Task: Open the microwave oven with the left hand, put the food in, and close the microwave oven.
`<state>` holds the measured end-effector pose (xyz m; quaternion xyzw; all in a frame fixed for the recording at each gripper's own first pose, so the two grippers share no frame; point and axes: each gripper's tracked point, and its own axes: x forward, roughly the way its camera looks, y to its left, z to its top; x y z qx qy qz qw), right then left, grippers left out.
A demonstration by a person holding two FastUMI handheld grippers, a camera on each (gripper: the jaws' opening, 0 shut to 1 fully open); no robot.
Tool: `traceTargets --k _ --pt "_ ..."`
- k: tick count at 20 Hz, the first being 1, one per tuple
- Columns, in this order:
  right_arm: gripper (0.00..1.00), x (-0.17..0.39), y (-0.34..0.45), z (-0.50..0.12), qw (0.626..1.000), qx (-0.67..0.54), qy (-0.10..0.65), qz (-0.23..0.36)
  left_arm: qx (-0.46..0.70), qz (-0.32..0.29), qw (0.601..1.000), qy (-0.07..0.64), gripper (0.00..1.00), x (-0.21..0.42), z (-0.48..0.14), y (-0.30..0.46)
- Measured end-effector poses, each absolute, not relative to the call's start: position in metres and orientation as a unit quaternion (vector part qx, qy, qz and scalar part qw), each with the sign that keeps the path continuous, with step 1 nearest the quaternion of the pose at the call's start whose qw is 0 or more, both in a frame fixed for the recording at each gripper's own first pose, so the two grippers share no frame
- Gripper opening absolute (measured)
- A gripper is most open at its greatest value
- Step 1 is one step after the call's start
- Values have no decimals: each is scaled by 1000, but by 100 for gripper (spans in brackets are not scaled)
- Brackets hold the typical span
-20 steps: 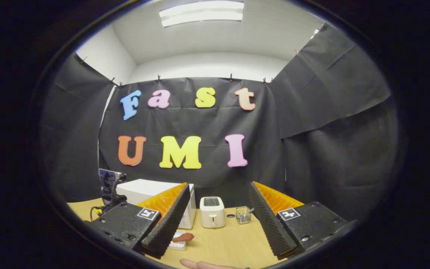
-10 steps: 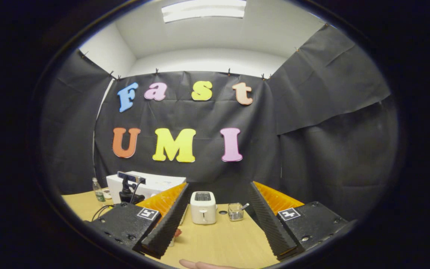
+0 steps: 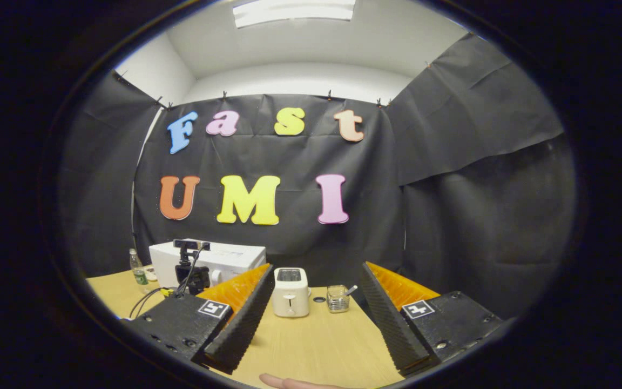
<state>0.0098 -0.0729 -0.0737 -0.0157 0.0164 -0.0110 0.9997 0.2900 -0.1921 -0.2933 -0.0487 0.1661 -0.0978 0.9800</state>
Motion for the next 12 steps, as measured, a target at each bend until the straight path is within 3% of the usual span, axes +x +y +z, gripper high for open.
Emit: traceTargets --k 1,2,12 --pt "100 7 -73 -71 1000 -19 12 -13 -38 -96 981 165 22 290 -290 -191" --pt "100 3 -74 -68 1000 -21 8 -15 -32 -95 981 167 12 290 -295 -192" --pt "100 -16 -83 -65 999 -38 -1 -20 -34 -94 980 171 8 282 -296 -190"
